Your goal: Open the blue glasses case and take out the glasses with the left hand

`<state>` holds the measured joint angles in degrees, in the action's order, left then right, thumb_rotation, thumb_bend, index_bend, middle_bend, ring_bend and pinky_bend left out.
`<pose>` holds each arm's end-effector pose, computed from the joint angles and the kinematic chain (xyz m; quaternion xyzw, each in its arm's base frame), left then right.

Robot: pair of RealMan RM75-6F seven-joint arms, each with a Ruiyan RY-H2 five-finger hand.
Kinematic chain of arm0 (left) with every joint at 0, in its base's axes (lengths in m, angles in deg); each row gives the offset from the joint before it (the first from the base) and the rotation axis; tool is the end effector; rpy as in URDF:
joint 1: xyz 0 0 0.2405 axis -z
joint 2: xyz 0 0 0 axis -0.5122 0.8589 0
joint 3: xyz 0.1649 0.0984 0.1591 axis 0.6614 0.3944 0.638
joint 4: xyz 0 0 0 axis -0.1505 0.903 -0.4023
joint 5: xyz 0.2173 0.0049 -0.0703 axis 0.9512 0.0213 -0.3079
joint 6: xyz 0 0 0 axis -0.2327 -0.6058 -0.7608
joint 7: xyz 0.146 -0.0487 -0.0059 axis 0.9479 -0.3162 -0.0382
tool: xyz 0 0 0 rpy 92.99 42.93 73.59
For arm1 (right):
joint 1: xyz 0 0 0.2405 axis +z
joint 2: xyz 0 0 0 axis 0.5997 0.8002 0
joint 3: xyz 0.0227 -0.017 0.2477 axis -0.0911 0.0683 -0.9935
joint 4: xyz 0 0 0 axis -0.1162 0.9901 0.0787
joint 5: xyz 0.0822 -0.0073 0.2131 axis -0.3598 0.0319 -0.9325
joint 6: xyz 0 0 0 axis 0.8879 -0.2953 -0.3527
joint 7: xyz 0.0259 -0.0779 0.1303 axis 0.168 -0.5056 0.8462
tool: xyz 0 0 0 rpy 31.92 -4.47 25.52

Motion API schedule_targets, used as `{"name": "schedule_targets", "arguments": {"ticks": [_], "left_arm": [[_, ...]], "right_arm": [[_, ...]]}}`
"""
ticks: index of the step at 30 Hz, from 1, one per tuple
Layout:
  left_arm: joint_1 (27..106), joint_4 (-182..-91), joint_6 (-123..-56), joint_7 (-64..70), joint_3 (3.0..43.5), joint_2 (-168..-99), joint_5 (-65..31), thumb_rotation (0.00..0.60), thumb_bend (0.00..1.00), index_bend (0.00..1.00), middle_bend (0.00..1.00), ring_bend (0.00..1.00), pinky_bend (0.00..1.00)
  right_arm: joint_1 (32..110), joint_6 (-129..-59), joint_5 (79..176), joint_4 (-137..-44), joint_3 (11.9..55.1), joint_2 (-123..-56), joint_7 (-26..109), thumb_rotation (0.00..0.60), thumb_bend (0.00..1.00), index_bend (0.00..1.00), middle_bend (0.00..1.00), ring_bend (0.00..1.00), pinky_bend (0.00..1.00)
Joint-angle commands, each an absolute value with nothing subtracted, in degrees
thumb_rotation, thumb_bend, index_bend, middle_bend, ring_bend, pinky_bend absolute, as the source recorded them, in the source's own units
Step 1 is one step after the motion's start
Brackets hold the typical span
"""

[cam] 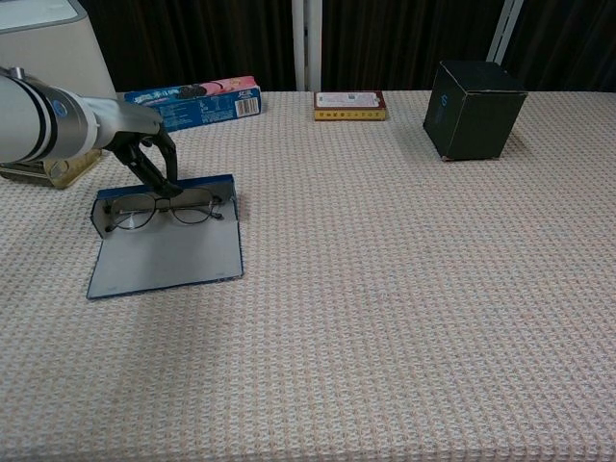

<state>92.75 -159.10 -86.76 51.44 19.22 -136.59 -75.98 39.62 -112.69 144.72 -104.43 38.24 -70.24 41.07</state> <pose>-0.1138 0.3654 -0.0396 -0.6887 -0.5134 -0.1617 0.4857 -0.3477 -0.1903 0.1580 0.5573 -0.4033 0.3478 0.6370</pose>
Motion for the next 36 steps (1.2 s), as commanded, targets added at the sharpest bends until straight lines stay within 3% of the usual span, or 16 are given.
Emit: {"name": "schedule_targets", "arguments": {"ticks": [1,11,28,36], "left_arm": [[92.8,-159.0,-86.7,51.5,19.2,-136.6,-76.1,0.498,0.34,0.42,0.11,0.0,0.1],[92.8,-158.2,-86.3,51.1,19.1,-137.0,-76.1,0.575,0.37,0.44,0.12,0.0,0.1],[92.6,-157.0,-85.0,49.3,18.1,-137.3,-75.7,0.575,0.42,0.49,0.15,0.01,0.11],[91.8,-157.9,-87.6,48.2,19.6,-137.7,-69.4,0.577,0.42,0.5,0.16,0.02,0.1]], "right_arm": [[39.6,-112.7,144.7,-104.4,38.2,-70.2,41.1,0.6,0.32,0.0,0.0,0.0,0.0],[39.6,-112.6,144.5,-104.3,38.2,-70.3,41.0,0.6,0.32,0.0,0.0,0.0,0.0],[39.7,-112.0,144.1,-103.7,38.1,-70.5,41.5,0.6,0.32,0.0,0.0,0.0,0.0],[39.9,-111.8,144.1,-103.7,38.2,-70.6,41.6,0.6,0.32,0.0,0.0,0.0,0.0]]}}
